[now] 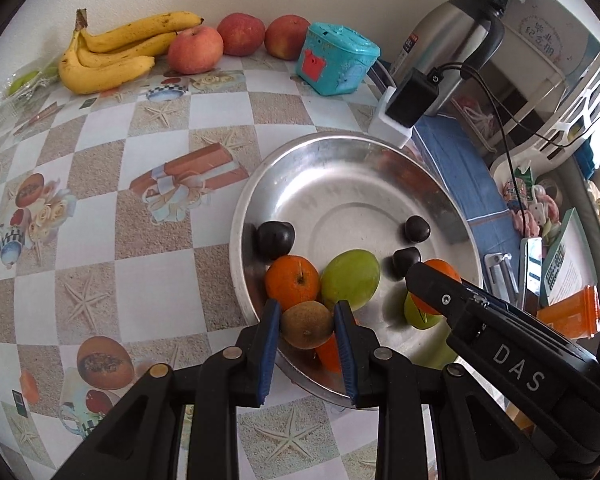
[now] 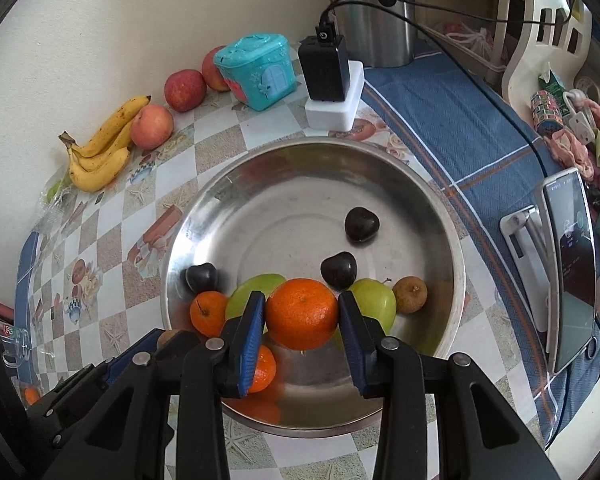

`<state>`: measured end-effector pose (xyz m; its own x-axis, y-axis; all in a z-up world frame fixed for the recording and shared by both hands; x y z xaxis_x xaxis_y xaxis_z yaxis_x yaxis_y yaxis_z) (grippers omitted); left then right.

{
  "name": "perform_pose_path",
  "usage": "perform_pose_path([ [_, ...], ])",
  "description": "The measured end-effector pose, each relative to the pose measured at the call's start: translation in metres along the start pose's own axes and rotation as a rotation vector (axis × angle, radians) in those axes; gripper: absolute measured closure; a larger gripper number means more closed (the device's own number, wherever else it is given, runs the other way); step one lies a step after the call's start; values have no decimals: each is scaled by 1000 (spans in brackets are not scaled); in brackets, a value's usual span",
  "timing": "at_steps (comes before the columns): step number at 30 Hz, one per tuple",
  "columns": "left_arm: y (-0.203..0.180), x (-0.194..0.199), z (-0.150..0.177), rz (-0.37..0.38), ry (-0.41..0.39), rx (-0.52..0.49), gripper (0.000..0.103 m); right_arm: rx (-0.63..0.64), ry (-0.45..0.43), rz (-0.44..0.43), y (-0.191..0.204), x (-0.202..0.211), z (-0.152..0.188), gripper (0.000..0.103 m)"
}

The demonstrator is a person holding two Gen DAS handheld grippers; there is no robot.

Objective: Organize fruits
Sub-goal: 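Carry the kiwi and the orange over the steel bowl with both tools, then open the right tool to drop the orange while the left tool releases the kiwi into the bowl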

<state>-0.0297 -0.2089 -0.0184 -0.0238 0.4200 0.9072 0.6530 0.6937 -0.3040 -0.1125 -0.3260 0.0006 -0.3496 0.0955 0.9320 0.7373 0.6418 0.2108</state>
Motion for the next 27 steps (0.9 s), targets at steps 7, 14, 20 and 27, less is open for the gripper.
perform_pose_path([
  [7,-1,-6,3,-10,23,-4,73,-5,34,4,-2,-8,3,64],
  [14,0,-7,4,-9,32,-2,72,-4,52,8,-1,-12,3,64],
  [20,-1,-5,4,-11,27,-8,68,-4,55,10,-2,-12,2,64],
  [27,3,2,3,-14,16,8,68,6,39,5,1,-5,2,63],
])
Point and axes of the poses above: each gripper's, at about its wrist camera, not at the fingertips, and x roughly against the way its jaws point, y to its left, z to its underside, the point moved 1 cm from there along -x, roughly the way its jaws point, and after that the axes turned 4 degrees about y, right-handed, at the moved point
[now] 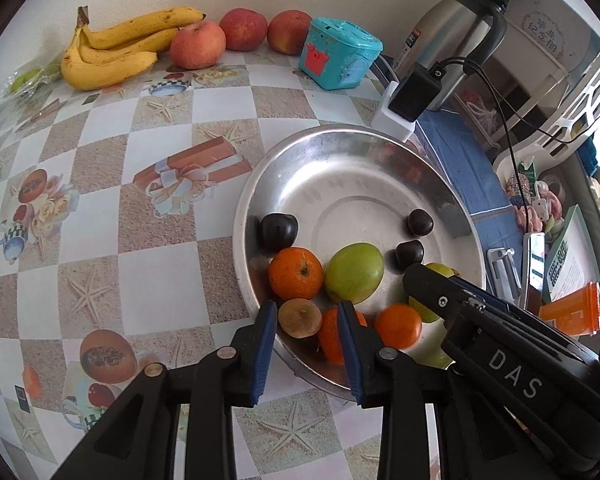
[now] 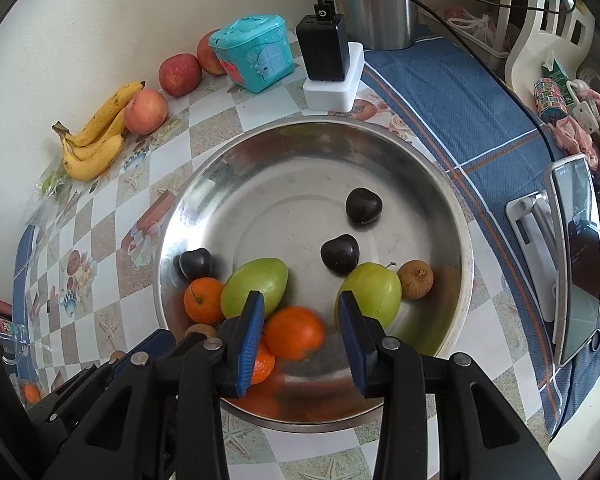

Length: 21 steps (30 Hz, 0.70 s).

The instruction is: Organize fruits

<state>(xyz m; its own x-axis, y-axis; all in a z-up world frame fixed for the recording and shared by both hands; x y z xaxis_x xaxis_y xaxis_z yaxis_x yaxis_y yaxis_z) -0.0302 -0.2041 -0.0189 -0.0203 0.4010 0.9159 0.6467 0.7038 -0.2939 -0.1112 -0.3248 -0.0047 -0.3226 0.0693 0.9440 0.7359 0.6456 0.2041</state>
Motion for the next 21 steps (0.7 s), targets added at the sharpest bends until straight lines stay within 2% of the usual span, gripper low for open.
perform_pose_path([
  [9,30,13,1,-39,-5,112,68,9,-7,10,3,8,2,64],
  [10,36,14,1,-51,-7,131,65,11,-6,11,3,8,2,64],
  [11,41,15,1,-68,-11,149,60,13,-6,11,4,9,2,64],
  [13,54,18,3,-111,-21,187,29,25,-8,11,7,9,4,64],
  [14,60,20,4,-137,-27,204,27,34,-7,11,10,9,5,63],
  [16,72,23,5,-187,-39,229,24,56,0,11,15,8,7,47],
  [17,78,25,6,-210,-45,242,20,69,2,13,18,7,9,43],
  [19,91,29,7,-262,-67,258,5,92,6,22,24,5,12,41],
  [20,96,32,8,-287,-75,262,3,100,7,29,27,4,14,39],
  [21,102,33,8,-307,-78,268,1,109,7,32,30,3,16,31],
])
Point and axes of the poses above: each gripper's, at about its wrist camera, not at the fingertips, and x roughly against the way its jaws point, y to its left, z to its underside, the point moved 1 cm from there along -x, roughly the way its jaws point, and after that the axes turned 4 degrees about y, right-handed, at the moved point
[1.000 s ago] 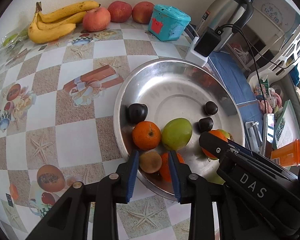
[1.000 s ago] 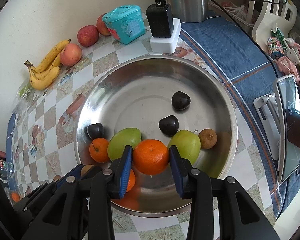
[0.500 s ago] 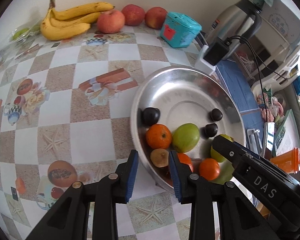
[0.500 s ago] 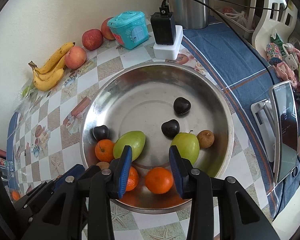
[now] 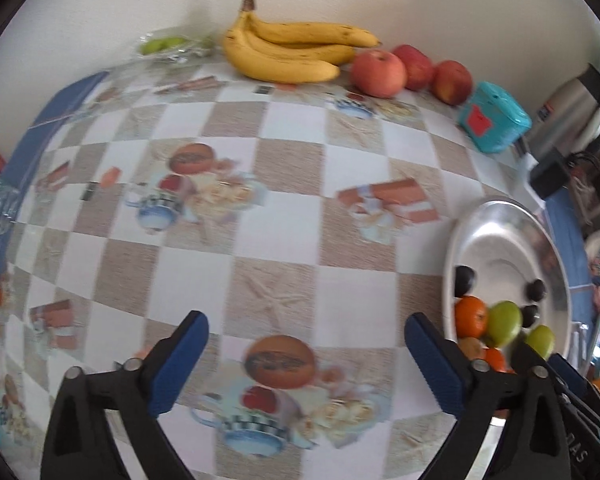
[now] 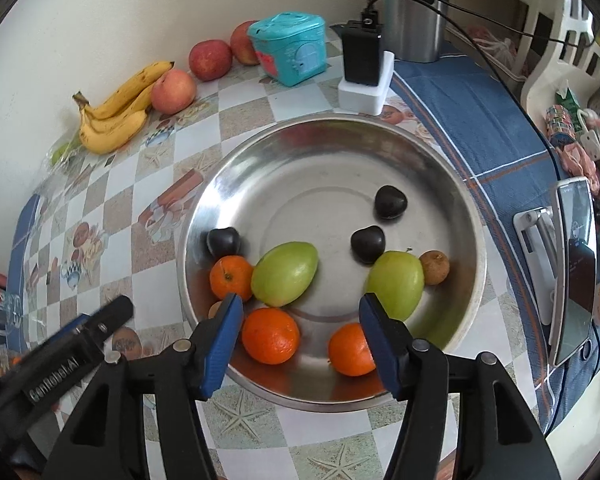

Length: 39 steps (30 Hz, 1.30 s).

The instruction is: Organize fruits

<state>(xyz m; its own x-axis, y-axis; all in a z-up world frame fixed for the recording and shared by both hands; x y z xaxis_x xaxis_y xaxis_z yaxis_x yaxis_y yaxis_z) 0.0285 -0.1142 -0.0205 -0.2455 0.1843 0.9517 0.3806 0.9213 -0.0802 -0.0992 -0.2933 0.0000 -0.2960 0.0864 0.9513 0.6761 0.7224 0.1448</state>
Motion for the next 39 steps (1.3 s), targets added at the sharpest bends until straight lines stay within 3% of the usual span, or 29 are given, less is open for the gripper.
perform_pose_path([
  [5,27,5,0,-46,-21,24,0,43,-6,-6,15,-5,7,22],
  [7,34,12,2,-45,-40,26,0,50,-25,-6,20,-4,10,17],
  [15,39,36,22,-19,-82,-39,0,74,-78,-3,32,12,26,15],
  [17,37,43,28,-19,-94,-52,0,84,-88,-11,34,16,31,9],
  [28,46,83,54,-48,-180,-21,0,123,-122,-17,38,39,60,9],
  [33,51,88,68,-30,-165,-26,0,141,-127,0,39,43,72,9],
  [39,52,86,81,-90,-150,-38,0,162,-129,12,41,43,82,9],
])
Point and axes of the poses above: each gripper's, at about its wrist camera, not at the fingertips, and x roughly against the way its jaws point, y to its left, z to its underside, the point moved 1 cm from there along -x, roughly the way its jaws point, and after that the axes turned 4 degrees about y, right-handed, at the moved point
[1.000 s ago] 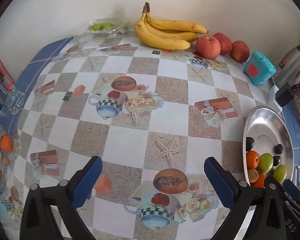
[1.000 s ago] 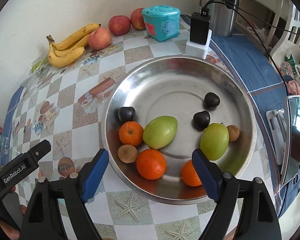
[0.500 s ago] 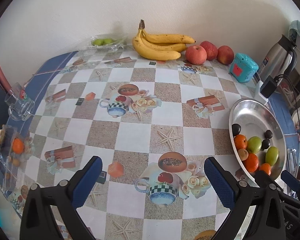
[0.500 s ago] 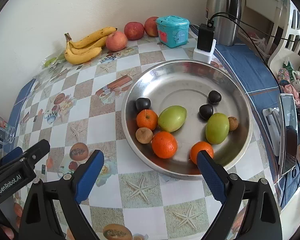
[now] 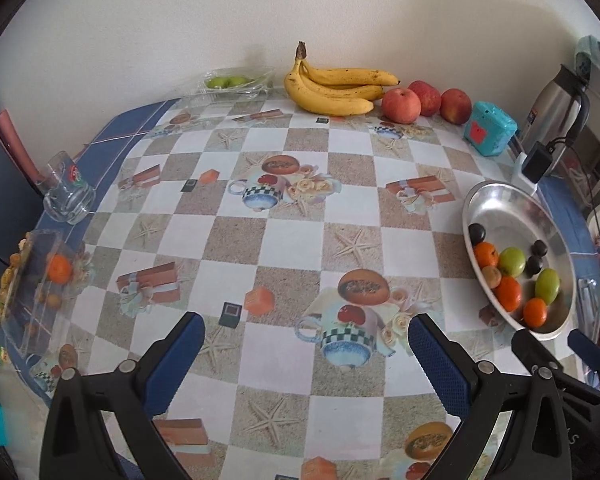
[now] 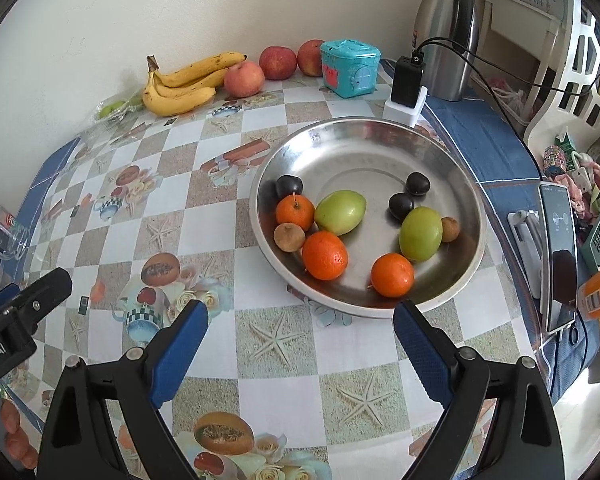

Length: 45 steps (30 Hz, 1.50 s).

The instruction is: Organize fruits

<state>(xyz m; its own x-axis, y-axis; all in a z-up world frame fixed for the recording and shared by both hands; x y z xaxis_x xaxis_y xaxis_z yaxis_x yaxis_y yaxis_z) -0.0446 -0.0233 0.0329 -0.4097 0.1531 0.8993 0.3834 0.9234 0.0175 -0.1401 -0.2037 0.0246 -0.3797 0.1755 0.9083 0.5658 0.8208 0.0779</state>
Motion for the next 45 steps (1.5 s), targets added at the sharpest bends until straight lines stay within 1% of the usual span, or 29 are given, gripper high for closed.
perform_pose_path([
  [9,1,-11,6,1,45,-17,0,15,-9,8,5,-6,5,9],
  [15,0,-29,9,-18,109,-37,0,26,32,20,6,-23,5,9],
  [20,3,-40,11,-19,152,-29,0,21,45,26,5,-29,6,9],
  [26,4,-44,12,-26,168,-32,0,8,64,25,2,-33,6,9],
  [45,2,-49,14,-40,183,-49,0,-3,70,22,1,-34,7,9],
])
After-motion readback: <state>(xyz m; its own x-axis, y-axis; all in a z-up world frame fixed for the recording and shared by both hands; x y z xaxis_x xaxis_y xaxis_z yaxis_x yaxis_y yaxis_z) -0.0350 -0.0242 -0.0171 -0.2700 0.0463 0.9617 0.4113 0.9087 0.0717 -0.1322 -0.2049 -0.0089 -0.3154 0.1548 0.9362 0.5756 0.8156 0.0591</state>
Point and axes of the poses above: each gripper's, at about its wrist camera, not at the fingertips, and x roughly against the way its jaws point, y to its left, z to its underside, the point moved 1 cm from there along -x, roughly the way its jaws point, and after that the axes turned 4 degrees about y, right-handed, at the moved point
